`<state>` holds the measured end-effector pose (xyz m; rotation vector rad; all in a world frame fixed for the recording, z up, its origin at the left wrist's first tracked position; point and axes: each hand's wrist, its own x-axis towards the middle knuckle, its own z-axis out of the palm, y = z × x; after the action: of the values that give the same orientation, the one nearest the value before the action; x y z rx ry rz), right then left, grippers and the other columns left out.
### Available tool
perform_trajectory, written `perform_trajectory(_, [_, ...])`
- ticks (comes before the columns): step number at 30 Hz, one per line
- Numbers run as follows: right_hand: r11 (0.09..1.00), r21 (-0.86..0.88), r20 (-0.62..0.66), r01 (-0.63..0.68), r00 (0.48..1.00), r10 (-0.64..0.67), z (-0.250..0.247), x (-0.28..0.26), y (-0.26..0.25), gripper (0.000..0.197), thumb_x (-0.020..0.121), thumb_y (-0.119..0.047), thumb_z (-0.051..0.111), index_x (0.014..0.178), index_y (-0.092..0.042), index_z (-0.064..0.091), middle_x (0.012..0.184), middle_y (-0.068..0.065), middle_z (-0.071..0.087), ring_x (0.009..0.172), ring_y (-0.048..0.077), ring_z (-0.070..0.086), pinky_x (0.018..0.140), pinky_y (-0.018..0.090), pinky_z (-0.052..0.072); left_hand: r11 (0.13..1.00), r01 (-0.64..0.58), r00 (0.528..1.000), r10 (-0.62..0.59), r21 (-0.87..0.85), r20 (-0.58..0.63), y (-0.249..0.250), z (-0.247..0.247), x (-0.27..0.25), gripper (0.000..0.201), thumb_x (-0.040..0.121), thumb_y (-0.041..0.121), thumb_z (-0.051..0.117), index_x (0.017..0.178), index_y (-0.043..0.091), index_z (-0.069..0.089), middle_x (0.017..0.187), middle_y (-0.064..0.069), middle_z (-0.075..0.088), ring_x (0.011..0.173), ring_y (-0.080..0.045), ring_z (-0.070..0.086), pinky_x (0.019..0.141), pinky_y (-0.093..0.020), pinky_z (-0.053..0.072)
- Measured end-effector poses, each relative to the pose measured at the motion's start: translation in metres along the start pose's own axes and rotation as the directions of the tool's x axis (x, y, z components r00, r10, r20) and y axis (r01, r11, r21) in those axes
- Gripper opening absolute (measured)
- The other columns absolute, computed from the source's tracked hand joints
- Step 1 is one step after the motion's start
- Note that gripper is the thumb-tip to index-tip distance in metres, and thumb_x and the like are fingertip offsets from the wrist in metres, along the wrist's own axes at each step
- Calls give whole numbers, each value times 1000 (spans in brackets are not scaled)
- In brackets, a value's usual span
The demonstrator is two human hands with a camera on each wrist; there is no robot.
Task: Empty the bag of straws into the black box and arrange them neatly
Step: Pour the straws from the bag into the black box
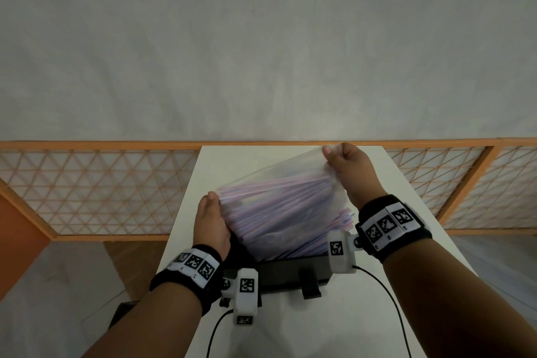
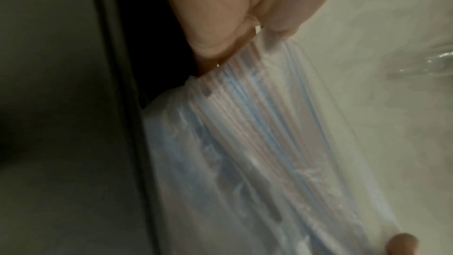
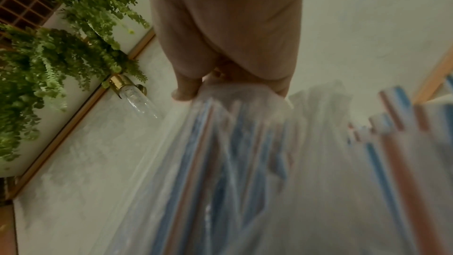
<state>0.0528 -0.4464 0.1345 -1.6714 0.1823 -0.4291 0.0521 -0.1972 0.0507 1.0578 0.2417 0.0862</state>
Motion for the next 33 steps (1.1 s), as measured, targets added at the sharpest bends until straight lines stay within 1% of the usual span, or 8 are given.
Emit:
perform_trajectory(2, [999,-36,-52,27,998,-29,4,-2,-3,42,96,-34,53,61,-15,42,52,-9,44,42,-2,39,46,13,34,1000,2,999,-2,-13,35,-1,1,-2,17,99,32,41,88,23,51,95,-2,60,92,-20,58,85,-37,47])
perform_trajectory(5, [999,31,-32,18,999,-17,3,0,-3,39,98,-35,49,63,-17,47,62,-5,51,56,4,48,60,20,40,998,33,993,-26,-57,119,-1,0,-5,14,97,34,43,97,21,50,98,-3,64,94,-19,62,81,-35,48])
perform_trajectory(9, [998,-56,61,12,998,-8,7,1,-9,16,94,-32,57,106,-21,58,106,-1,61,98,15,56,85,30,42,1000,19,988,-15,-25,154,0,-2,-4,35,97,33,43,118,7,52,105,-11,68,102,-24,64,81,-35,49])
perform_trajectory(13, [983,-157,48,99,995,-93,7,-1,-18,52,81,-33,73,125,-30,45,115,-6,57,107,11,53,89,27,41,1000,1,990,-1,-4,139,1,-3,-4,20,99,20,40,103,11,58,102,-9,65,94,-21,64,76,-31,50])
perform_trajectory(16, [987,-161,126,23,992,-3,-4,-2,-10,74,70,-35,82,131,-25,41,112,-8,56,102,8,56,86,29,48,1000,-16,993,14,10,114,0,-5,-3,16,99,13,41,94,20,54,98,-9,58,89,-22,58,78,-35,48])
perform_trajectory(19, [978,-196,325,-74,936,136,-12,-5,5,63,67,-34,85,120,-16,56,112,-2,67,103,15,64,93,38,51,1000,-22,996,21,3,85,-1,-6,-3,14,99,15,42,94,24,51,97,-8,55,88,-22,55,80,-38,45])
perform_trajectory(23, [971,-237,261,-21,961,85,-9,-16,12,11,85,-32,69,91,-22,69,94,-2,70,91,12,64,75,20,48,999,-27,994,30,-24,104,-2,-2,-4,21,99,26,40,97,13,57,100,-11,65,93,-23,63,77,-32,49])
perform_trajectory(33, [998,46,157,-38,987,30,-3,-14,8,9,91,-12,62,86,-14,69,69,-7,66,61,5,59,57,17,47,977,65,989,-35,-205,143,1,-6,-6,18,97,27,44,88,20,58,106,-11,62,102,-27,59,94,-45,44])
